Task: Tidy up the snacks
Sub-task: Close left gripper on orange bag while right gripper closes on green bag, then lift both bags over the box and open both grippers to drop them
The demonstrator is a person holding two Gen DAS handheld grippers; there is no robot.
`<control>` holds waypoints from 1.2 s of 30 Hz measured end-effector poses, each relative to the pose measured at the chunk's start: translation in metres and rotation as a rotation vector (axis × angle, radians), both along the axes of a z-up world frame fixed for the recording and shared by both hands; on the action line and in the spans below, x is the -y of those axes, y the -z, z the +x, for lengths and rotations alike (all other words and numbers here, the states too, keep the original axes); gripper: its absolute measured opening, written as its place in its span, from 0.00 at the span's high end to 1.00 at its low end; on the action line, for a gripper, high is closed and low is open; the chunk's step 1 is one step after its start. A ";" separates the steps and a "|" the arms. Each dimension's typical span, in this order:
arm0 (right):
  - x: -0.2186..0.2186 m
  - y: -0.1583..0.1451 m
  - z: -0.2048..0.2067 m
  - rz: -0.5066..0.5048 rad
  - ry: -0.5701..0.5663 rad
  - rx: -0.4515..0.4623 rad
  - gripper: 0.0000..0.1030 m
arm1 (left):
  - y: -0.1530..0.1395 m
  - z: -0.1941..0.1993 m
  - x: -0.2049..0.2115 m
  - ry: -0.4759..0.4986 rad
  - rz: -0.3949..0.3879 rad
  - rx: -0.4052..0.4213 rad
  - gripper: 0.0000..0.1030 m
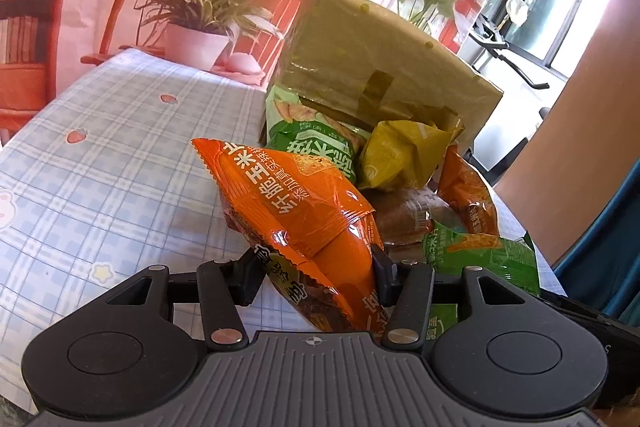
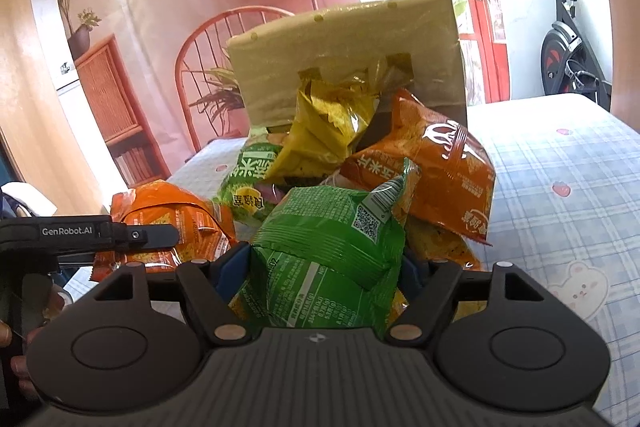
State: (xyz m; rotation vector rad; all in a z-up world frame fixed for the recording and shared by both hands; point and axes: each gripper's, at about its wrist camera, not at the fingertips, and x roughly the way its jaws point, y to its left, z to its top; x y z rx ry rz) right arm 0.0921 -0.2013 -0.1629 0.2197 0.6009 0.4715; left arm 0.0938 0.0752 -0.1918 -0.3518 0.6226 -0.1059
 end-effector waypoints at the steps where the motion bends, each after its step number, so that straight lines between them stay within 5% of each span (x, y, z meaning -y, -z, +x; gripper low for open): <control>1: 0.001 0.000 -0.001 0.001 0.002 0.000 0.27 | 0.000 -0.001 0.000 -0.003 0.002 0.000 0.46; 16: 0.021 -0.030 -0.001 0.009 0.044 0.112 0.27 | -0.037 -0.012 -0.005 -0.028 0.060 0.147 0.46; 27: 0.046 -0.093 0.047 0.061 0.099 0.244 0.27 | -0.103 0.016 -0.001 0.019 0.092 0.310 0.46; 36: 0.046 -0.125 0.090 0.026 0.089 0.308 0.27 | -0.138 0.056 0.007 0.041 0.109 0.356 0.46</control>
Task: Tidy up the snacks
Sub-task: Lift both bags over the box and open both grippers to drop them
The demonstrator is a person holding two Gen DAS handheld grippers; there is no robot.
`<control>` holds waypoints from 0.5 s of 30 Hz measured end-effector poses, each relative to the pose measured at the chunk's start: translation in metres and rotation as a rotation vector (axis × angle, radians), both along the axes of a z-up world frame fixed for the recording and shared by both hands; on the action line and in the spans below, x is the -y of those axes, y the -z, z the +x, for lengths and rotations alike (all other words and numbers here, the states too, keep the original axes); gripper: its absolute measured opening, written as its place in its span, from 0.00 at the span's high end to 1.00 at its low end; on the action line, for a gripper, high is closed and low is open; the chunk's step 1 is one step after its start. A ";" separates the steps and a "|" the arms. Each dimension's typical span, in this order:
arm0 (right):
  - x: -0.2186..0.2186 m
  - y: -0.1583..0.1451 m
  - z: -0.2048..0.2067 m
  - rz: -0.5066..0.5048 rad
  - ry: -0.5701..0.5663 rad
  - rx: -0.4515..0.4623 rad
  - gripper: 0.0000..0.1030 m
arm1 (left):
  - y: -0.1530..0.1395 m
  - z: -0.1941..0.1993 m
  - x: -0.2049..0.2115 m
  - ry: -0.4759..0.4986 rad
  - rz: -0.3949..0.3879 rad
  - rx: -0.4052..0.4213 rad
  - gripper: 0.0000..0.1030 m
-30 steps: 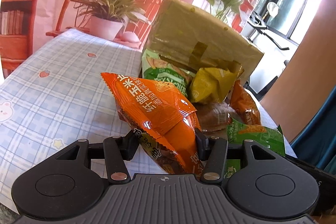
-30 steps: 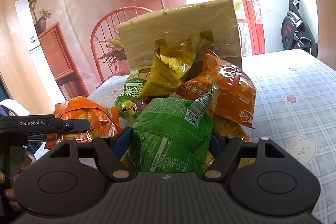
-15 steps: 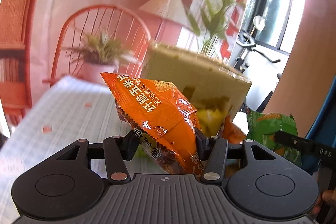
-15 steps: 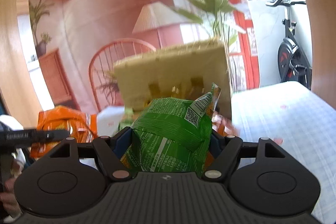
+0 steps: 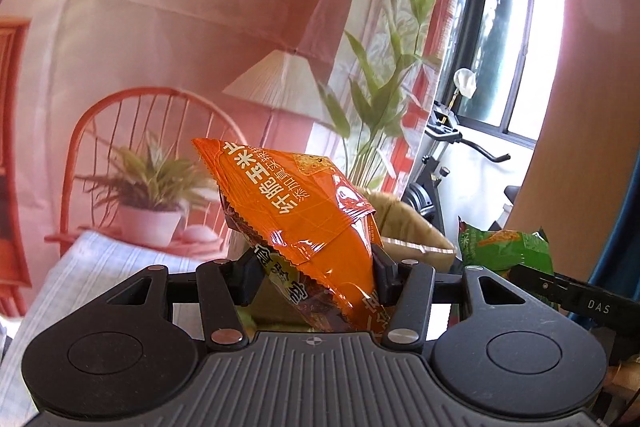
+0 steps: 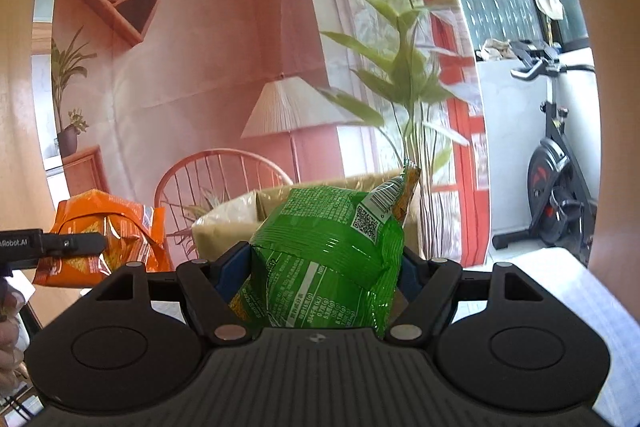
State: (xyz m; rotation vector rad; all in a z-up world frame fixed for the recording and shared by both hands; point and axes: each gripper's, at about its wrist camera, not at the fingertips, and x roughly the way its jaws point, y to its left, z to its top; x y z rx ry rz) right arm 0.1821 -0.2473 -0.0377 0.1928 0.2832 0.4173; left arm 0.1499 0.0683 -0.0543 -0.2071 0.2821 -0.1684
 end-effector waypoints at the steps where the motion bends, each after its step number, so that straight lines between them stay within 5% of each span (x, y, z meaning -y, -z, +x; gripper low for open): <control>1: -0.001 -0.003 0.005 -0.006 -0.001 0.004 0.27 | -0.002 0.006 0.000 0.001 0.005 0.002 0.46; 15: -0.015 -0.035 0.101 -0.070 -0.009 0.057 0.27 | -0.035 0.110 0.014 0.026 0.043 -0.022 0.45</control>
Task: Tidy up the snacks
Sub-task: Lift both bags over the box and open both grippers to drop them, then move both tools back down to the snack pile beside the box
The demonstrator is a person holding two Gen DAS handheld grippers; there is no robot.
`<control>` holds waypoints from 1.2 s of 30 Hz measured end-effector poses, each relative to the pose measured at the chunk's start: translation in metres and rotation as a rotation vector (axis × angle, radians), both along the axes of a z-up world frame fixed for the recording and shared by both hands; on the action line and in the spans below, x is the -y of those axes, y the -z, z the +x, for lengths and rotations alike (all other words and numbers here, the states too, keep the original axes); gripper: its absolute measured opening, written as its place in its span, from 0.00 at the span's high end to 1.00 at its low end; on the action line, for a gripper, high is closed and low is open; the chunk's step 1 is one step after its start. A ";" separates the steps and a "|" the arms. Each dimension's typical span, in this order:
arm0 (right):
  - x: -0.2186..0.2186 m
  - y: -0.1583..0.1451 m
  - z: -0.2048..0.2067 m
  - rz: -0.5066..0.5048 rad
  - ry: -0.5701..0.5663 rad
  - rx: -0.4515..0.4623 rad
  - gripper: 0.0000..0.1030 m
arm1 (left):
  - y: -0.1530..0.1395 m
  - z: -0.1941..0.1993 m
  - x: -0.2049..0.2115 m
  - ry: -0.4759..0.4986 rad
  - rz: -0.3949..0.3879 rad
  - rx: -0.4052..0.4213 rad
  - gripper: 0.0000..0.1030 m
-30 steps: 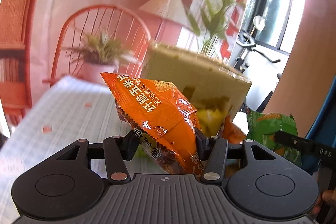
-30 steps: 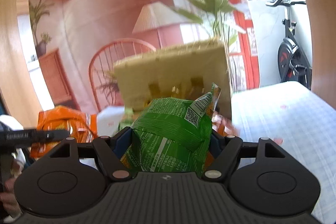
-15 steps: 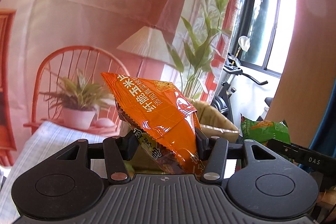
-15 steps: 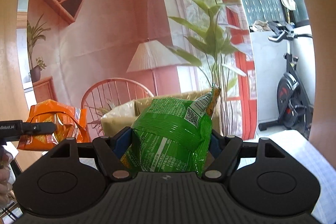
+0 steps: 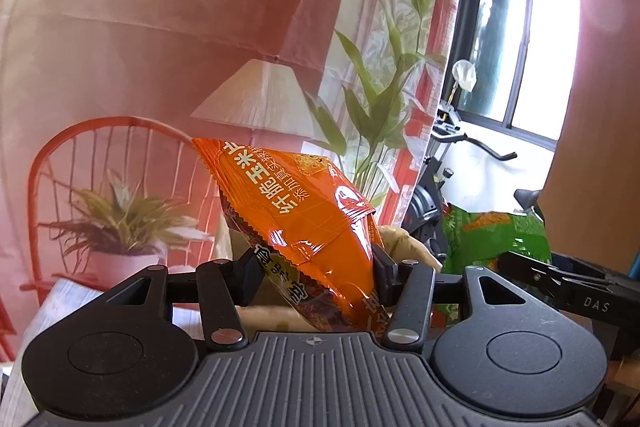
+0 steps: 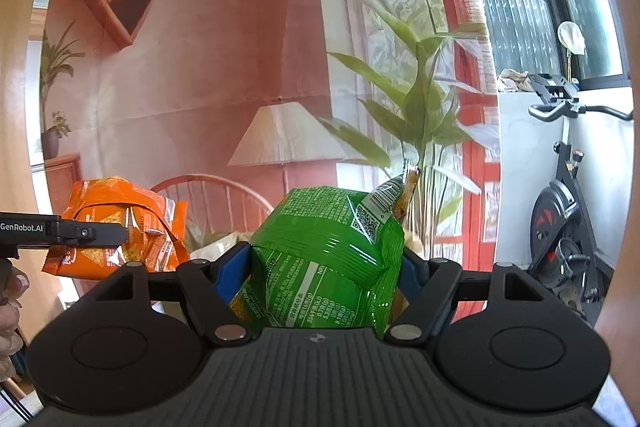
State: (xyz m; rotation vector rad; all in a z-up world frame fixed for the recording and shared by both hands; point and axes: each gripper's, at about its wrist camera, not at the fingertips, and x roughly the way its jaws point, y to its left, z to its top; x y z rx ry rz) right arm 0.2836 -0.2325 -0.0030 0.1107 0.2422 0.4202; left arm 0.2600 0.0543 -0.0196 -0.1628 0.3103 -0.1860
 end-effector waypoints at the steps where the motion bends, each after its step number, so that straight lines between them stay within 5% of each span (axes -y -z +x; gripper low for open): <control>1: -0.002 -0.001 0.010 -0.008 0.002 -0.003 0.27 | 0.000 0.010 0.002 0.003 0.003 -0.011 0.45; 14: -0.024 0.024 0.117 -0.071 0.010 -0.144 0.27 | 0.025 0.114 0.008 0.004 0.055 -0.185 0.45; 24: -0.027 0.050 0.153 -0.069 0.002 -0.288 0.26 | 0.047 0.148 0.014 0.031 0.109 -0.271 0.44; 28: -0.028 0.053 0.158 -0.092 -0.001 -0.314 0.24 | 0.049 0.153 0.017 0.031 0.124 -0.294 0.20; 36: -0.031 0.052 0.148 -0.119 -0.002 -0.332 0.16 | 0.041 0.143 0.008 0.011 0.089 -0.294 0.20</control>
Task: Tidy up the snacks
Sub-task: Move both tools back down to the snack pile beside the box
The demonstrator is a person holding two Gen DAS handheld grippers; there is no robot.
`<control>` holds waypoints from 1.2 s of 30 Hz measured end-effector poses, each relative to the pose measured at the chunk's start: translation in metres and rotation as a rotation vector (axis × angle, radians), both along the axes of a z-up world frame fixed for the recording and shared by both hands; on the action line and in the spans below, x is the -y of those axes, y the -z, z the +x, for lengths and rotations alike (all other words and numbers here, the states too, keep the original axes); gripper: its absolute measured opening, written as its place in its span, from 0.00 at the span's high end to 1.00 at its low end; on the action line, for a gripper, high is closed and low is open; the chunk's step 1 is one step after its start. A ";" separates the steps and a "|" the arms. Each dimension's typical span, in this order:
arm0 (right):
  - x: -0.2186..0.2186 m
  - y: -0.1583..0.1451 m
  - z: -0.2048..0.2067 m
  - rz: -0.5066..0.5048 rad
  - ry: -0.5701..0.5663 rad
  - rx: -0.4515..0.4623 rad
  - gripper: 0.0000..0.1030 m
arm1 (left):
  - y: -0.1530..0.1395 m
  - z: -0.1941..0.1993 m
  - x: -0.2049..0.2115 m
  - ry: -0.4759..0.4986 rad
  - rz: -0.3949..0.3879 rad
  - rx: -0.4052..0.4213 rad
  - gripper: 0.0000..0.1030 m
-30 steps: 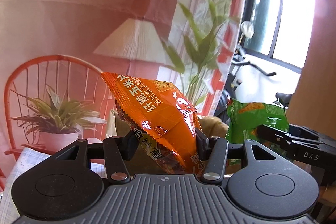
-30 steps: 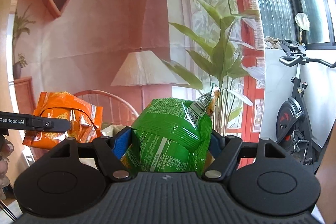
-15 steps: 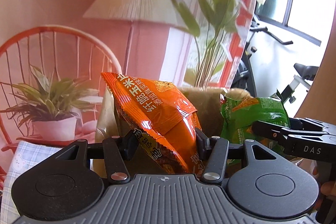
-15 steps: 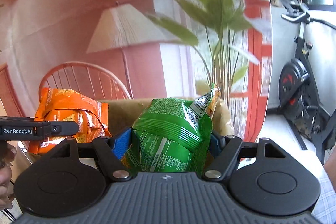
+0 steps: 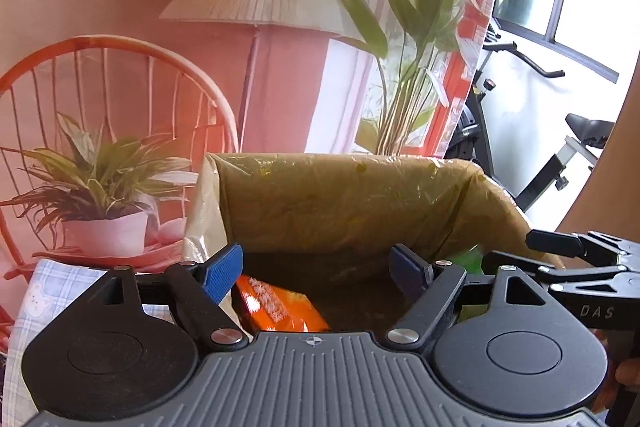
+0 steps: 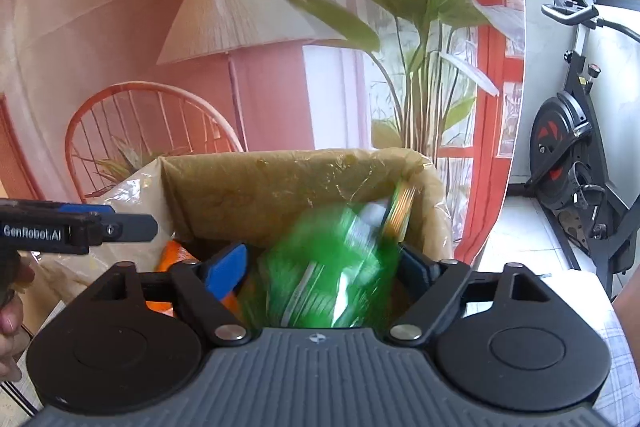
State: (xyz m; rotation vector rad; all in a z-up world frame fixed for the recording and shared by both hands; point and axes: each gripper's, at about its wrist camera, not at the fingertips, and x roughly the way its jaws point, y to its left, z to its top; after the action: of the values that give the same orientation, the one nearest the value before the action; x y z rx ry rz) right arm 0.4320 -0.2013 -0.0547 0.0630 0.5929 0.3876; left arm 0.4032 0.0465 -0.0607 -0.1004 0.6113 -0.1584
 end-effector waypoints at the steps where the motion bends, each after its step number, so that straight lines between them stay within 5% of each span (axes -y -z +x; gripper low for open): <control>1: 0.000 -0.001 -0.002 -0.004 -0.001 0.003 0.16 | -0.002 -0.003 0.000 0.001 -0.005 0.001 0.20; 13: 0.018 -0.022 -0.070 0.086 -0.001 0.067 0.16 | -0.023 -0.078 0.000 0.040 0.026 0.078 0.20; 18: 0.028 -0.019 -0.106 0.125 -0.005 0.082 0.16 | -0.015 -0.108 0.003 0.063 -0.017 0.082 0.20; 26: 0.038 0.010 -0.152 0.106 0.007 0.059 0.16 | 0.022 -0.144 0.011 0.076 -0.088 0.094 0.17; 36: 0.062 0.064 -0.173 0.129 0.087 -0.089 0.08 | 0.064 -0.149 0.019 0.089 -0.130 0.021 0.15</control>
State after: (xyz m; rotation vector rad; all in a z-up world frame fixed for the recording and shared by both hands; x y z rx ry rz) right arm 0.2589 -0.2631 -0.1191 0.2304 0.6506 0.3392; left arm 0.2547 0.0275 -0.1245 -0.1971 0.5845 -0.2851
